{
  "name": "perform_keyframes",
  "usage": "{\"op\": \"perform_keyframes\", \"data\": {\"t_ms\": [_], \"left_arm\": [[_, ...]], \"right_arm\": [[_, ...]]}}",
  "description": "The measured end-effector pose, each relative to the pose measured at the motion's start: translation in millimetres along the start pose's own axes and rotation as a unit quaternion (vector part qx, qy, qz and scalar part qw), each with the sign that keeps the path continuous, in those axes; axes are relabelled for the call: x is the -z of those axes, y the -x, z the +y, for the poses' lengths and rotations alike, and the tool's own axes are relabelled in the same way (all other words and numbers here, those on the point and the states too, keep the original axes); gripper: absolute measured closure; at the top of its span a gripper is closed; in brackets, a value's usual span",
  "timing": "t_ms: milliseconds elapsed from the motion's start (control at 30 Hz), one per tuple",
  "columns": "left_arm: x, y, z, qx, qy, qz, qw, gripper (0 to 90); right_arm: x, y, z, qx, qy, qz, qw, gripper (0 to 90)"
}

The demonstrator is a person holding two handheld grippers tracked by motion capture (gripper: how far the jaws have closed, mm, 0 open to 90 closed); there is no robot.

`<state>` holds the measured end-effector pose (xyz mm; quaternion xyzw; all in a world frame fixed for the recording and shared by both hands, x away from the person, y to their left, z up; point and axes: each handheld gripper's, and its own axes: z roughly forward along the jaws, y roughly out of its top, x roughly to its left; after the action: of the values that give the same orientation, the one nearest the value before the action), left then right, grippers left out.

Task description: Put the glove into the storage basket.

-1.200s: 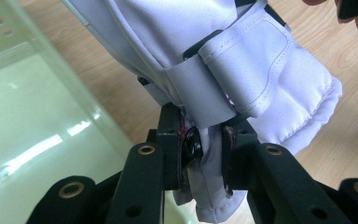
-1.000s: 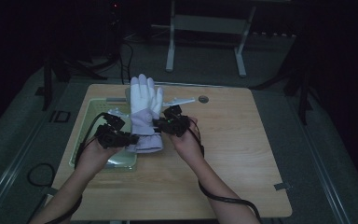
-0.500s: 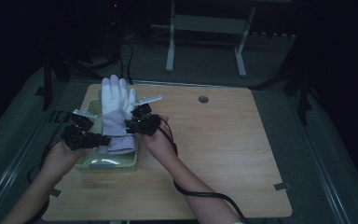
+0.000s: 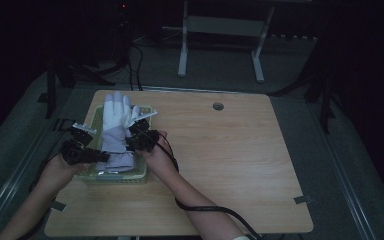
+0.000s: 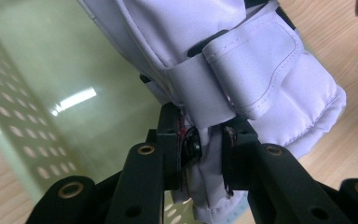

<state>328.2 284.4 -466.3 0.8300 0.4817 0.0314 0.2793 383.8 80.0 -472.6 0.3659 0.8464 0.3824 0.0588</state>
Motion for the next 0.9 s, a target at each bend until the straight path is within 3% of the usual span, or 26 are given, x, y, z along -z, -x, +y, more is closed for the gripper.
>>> {"op": "perform_keyframes", "data": {"t_ms": [300, 500, 700, 900], "left_arm": [[-31.7, -8.5, -7.6, 0.021, -0.017, -0.018, 0.9995, 72.5], [-47.8, -11.4, -13.7, 0.037, -0.028, -0.026, 0.9986, 72.1], [-49.5, -13.8, -13.9, 0.044, -0.045, -0.026, 0.9977, 70.7], [-51.0, -11.4, -14.7, 0.054, -0.053, -0.011, 0.9971, 63.4]], "right_arm": [[-22.7, 9.3, -14.7, -0.007, -0.044, -0.014, 0.9989, 80.0], [-32.3, 9.3, -20.0, 0.001, -0.069, -0.027, 0.9973, 79.3], [-35.9, 7.9, -20.9, 0.0, -0.077, -0.024, 0.9967, 78.7], [-35.7, 6.7, -18.6, 0.001, -0.082, -0.022, 0.9963, 69.7]]}}
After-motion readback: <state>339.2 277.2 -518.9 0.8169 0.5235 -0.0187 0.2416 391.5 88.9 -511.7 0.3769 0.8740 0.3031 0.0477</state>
